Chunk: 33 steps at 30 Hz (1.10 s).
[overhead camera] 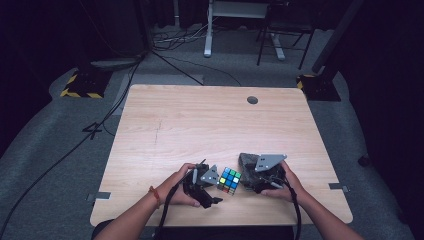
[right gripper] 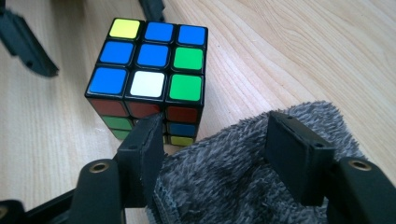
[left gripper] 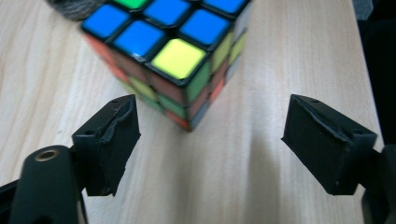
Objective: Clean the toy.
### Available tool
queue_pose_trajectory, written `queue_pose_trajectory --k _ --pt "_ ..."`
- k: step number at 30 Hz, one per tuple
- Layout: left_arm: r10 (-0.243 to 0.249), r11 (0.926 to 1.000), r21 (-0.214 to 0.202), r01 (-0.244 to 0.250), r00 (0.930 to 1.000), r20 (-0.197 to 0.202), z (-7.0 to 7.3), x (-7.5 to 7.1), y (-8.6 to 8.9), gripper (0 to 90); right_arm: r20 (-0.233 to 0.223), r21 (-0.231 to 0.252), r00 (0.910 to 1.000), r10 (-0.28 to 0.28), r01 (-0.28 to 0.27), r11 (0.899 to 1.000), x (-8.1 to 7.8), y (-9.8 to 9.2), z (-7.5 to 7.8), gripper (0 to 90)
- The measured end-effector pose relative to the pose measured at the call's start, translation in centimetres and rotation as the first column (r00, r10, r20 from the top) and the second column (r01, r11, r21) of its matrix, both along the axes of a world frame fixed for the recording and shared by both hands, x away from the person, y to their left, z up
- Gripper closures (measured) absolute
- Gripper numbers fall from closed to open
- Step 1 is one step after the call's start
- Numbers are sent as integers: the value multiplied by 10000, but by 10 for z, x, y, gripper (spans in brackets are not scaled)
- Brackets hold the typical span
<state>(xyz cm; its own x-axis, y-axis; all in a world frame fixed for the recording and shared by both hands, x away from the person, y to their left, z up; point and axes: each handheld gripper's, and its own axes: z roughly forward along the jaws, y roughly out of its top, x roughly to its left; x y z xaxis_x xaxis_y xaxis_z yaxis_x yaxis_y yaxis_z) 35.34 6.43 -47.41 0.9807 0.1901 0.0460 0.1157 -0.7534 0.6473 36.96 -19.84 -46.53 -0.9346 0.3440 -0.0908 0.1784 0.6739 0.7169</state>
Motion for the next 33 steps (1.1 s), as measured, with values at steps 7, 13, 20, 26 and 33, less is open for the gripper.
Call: queue_pose_trajectory --k 7,13,20,26,33 --pt "-56 9992 -399 69 9994 332 12 20 -11 158 -24 23 10000 54 -54 10000 0 2 0 370" --pt "-972 9953 63 970 9949 268 8 25 -29 158 -83 49 9999 135 -135 9999 0 2 0 371" --pt "-1203 9924 -287 1194 9923 -301 6 29 -31 154 -91 36 9997 237 -236 9997 0 3 0 365" --pt "-1285 9917 -12 1286 9902 -546 5 28 -26 161 -119 179 9997 231 -229 9996 -1 7 0 362" --pt "-1266 9915 208 1285 9890 -761 -1 29 -19 237 -89 -1 9992 392 -392 9992 -2 16 -1 362"
